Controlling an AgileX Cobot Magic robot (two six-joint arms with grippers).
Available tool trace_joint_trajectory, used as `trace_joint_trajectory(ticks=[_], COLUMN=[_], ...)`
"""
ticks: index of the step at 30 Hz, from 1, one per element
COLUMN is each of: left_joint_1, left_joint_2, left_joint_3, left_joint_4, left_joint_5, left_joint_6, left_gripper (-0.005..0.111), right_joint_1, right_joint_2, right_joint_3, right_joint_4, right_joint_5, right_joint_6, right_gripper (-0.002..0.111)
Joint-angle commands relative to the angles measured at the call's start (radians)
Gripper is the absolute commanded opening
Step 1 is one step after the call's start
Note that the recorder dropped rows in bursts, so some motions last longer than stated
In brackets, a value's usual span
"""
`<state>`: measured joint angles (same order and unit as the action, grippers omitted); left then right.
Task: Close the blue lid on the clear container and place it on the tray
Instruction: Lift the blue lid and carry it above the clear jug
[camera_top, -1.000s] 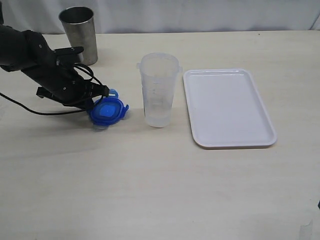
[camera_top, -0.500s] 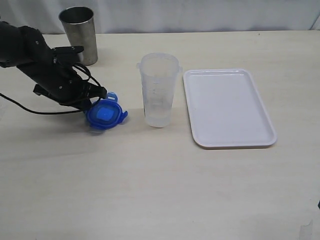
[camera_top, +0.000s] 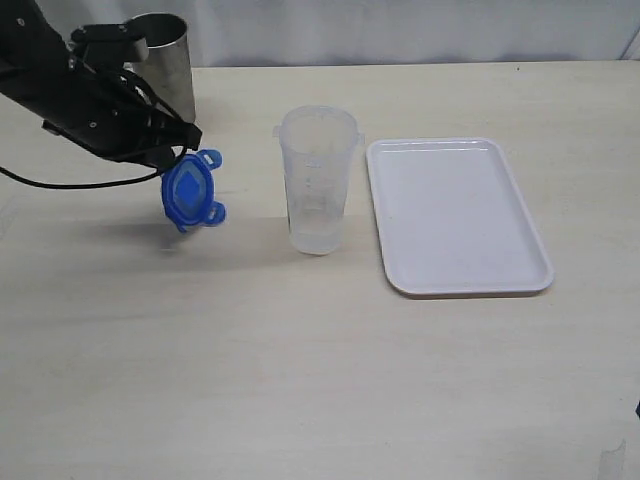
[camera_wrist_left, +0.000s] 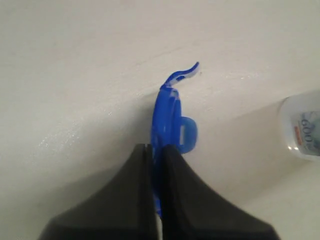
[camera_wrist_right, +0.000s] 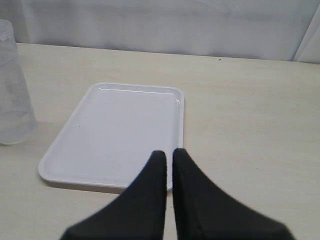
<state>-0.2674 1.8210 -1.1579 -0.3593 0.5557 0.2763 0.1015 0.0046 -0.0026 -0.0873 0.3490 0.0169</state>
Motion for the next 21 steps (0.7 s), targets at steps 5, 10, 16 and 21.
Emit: trace_joint_trajectory(ticks=[5, 10, 16, 21], left_joint_1=[-0.044, -0.138, -0.224, -0.298], left_joint_2=[-0.127, -0.185, -0.198, -0.198], left_joint_3=[-0.002, -0.002, -0.002, -0.002], left_joint_4=[0.07, 0.175, 0.333, 0.506], left_joint_5=[-0.05, -0.163, -0.308, -0.405], left_joint_6=[0.105, 0.081, 0.058, 0.064], left_gripper=[0.0, 0.0, 0.0, 0.0], right_joint_1=[-0.006, -0.006, -0.006, -0.006], right_joint_2=[-0.005, -0.005, -0.005, -0.005], right_joint_3=[0.003, 0.003, 0.003, 0.003], right_joint_4=[0.0, 0.0, 0.0, 0.0], right_joint_5=[-0.003, -0.003, -0.003, -0.003], right_joint_6=[-0.006, -0.006, -0.006, -0.006], right_gripper=[0.005, 0.005, 0.005, 0.005])
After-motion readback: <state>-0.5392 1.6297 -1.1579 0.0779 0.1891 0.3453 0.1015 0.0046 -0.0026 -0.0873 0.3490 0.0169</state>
